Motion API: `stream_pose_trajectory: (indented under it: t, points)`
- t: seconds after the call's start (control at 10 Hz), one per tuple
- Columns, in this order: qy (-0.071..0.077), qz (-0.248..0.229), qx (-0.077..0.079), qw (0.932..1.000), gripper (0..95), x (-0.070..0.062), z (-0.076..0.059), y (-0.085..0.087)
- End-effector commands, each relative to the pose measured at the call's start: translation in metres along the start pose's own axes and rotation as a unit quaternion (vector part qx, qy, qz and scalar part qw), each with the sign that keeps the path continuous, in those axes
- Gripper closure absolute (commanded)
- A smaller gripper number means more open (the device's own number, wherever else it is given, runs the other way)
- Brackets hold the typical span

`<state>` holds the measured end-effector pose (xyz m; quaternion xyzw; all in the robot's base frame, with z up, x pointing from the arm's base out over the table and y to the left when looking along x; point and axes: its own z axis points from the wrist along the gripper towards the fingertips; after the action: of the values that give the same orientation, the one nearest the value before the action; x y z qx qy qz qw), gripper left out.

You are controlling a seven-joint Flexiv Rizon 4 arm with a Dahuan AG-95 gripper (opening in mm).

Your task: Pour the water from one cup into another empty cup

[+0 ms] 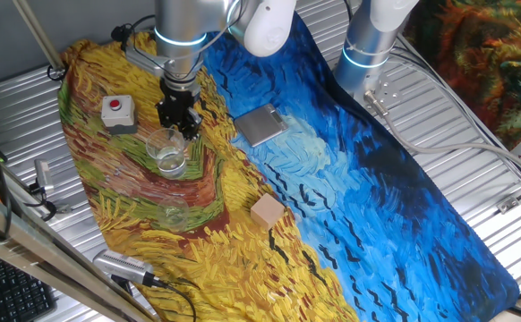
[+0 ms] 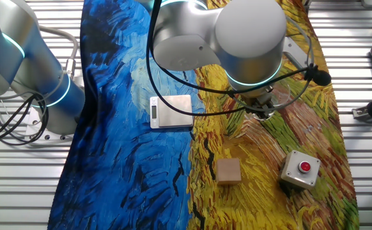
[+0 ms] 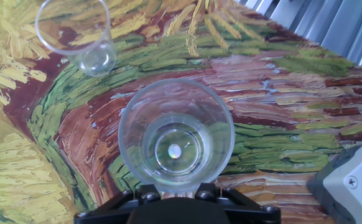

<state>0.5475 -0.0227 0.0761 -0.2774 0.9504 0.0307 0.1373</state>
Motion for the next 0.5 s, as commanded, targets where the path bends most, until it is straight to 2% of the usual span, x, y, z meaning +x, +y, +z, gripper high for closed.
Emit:
stream_pose_trajectory:
  t: [0.1, 0.2, 0.5]
  points:
    - [0.001, 0.0, 0.001, 1.0, 57.0, 0.0004, 0.0002, -0.0001]
    - [0.001, 0.001, 0.0, 1.0, 76.0, 0.0005, 0.0006, 0.0]
    - [0.001, 0.0, 0.001, 1.0, 76.0, 0.0003, 0.0007, -0.0001]
